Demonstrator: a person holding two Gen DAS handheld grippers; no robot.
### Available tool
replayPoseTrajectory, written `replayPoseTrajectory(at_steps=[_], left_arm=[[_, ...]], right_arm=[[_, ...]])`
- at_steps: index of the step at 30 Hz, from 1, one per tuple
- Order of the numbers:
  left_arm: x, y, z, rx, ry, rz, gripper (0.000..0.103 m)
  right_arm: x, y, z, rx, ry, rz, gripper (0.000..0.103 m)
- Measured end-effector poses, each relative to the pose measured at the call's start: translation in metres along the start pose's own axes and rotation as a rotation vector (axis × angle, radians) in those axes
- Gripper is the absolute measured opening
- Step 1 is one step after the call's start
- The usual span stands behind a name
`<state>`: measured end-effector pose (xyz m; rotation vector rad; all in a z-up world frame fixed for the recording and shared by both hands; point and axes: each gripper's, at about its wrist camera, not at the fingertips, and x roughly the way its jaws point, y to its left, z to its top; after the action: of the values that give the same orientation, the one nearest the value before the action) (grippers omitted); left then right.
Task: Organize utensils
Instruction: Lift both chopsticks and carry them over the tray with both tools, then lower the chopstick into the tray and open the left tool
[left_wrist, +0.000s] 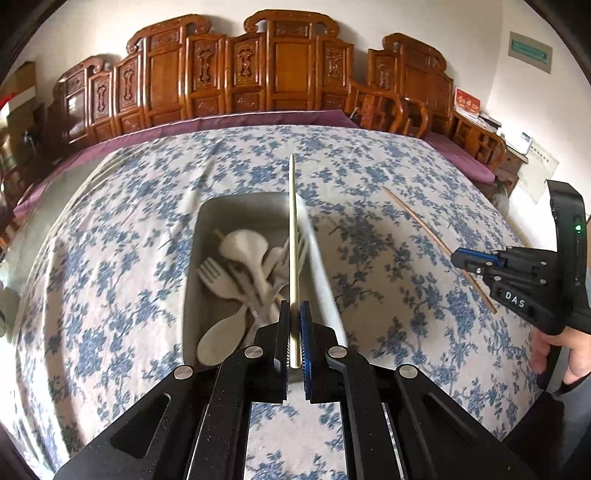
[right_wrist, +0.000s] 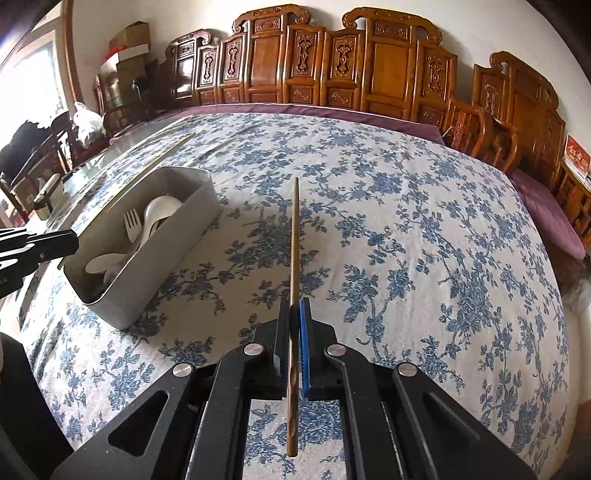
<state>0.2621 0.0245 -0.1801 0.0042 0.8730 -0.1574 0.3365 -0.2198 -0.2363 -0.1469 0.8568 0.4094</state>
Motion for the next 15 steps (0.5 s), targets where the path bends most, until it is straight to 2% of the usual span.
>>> replayPoseTrajectory(at_steps=[15], left_arm=[[0.022, 0.022, -0.015, -0.019, 0.1, 0.033, 0.004]], right_arm=[[0.003, 0.011, -0.002, -0.03, 0.007, 0.0, 0.006]])
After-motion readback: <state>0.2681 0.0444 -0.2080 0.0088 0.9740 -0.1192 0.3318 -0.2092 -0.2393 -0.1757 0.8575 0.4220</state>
